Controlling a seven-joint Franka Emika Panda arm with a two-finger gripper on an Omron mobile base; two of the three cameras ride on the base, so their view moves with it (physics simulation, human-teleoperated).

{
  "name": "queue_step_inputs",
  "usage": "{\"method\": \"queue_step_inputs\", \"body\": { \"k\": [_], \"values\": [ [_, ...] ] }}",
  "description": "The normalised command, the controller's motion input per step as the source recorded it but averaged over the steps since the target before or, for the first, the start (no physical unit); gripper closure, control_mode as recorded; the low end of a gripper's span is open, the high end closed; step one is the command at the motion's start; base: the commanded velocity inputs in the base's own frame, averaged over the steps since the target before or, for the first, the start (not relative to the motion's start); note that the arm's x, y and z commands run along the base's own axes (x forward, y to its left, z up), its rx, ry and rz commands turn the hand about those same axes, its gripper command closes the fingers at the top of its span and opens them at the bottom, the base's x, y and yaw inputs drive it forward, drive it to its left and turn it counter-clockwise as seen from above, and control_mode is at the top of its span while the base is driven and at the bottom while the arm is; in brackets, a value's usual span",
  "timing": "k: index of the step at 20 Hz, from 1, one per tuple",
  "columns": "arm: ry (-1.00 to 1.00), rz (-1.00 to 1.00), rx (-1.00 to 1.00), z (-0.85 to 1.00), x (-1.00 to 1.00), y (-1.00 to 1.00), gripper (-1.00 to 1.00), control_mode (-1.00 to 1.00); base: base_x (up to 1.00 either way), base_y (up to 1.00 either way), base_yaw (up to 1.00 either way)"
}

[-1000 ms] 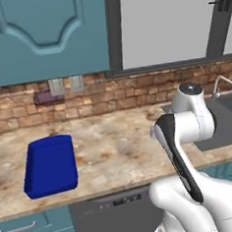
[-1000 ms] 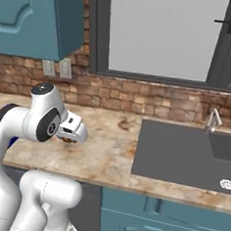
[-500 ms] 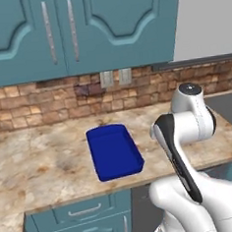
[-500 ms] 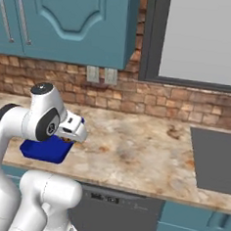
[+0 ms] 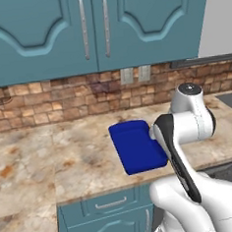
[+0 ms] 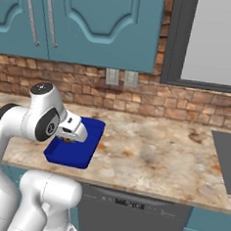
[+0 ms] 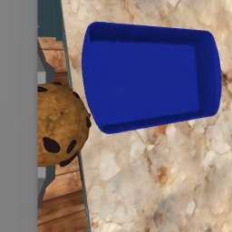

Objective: Move the dessert items from the plate to the tray.

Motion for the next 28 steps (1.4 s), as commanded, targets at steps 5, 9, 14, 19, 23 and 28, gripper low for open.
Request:
{"method": "queue_step_inputs", "body": {
  "k": [5,9,14,19,23,28],
  "values": [
    [0.0,0.0,0.0,0.0,0.0,0.0,1.0,1.0,0.04,0.46,0.0],
    [0.0,0.0,0.0,0.0,0.0,0.06,1.0,-1.0,0.0,0.0,0.0],
    [0.0,0.0,0.0,0.0,0.35,0.0,1.0,-1.0,0.0,0.0,0.0],
    [0.0,0.0,0.0,-0.01,0.59,0.0,1.0,-1.0,0.0,0.0,0.0],
    [0.02,0.01,0.0,-0.04,0.67,0.0,1.0,-1.0,0.0,0.0,0.0],
    [0.04,0.0,0.0,-0.24,0.79,0.0,1.0,-1.0,0.0,0.0,0.0]
  ]
}}
